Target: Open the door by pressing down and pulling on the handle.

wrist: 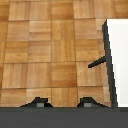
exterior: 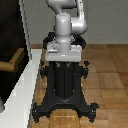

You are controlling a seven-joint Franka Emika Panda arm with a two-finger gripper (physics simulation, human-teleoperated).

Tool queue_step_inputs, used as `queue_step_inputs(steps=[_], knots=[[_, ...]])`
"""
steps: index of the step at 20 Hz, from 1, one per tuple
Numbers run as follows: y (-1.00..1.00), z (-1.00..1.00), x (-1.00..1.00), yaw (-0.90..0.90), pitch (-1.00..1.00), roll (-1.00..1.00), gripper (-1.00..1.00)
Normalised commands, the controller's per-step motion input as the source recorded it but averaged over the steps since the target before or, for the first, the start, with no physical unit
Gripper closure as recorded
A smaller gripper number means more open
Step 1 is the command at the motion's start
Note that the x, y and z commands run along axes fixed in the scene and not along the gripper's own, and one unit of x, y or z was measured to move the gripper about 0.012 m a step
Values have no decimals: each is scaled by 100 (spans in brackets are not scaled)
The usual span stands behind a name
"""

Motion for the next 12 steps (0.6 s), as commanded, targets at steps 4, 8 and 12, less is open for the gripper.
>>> queue_step_inputs(steps=[4,8,12], knots=[[0,0,0,0,0,0,-100],[0,25,0,0,0,0,-100],[0,75,0,0,0,0,-100]])
